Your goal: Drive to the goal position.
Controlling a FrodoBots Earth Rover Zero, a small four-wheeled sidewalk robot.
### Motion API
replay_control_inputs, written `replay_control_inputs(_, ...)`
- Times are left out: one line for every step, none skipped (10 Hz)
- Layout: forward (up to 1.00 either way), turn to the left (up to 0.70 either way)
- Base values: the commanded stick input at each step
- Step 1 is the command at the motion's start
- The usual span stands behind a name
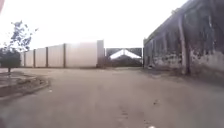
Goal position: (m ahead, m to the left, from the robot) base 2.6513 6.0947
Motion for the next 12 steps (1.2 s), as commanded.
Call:
replay_control_inputs(0.5,0.0)
replay_control_inputs(0.5,0.0)
replay_control_inputs(0.5,0.0)
replay_control_inputs(0.5,0.0)
replay_control_inputs(0.5,0.0)
replay_control_inputs(0.5,0.0)
replay_control_inputs(0.5,0.0)
replay_control_inputs(0.5,0.0)
replay_control_inputs(0.5,0.0)
replay_control_inputs(0.5,0.0)
replay_control_inputs(0.5,0.0)
replay_control_inputs(0.5,0.0)
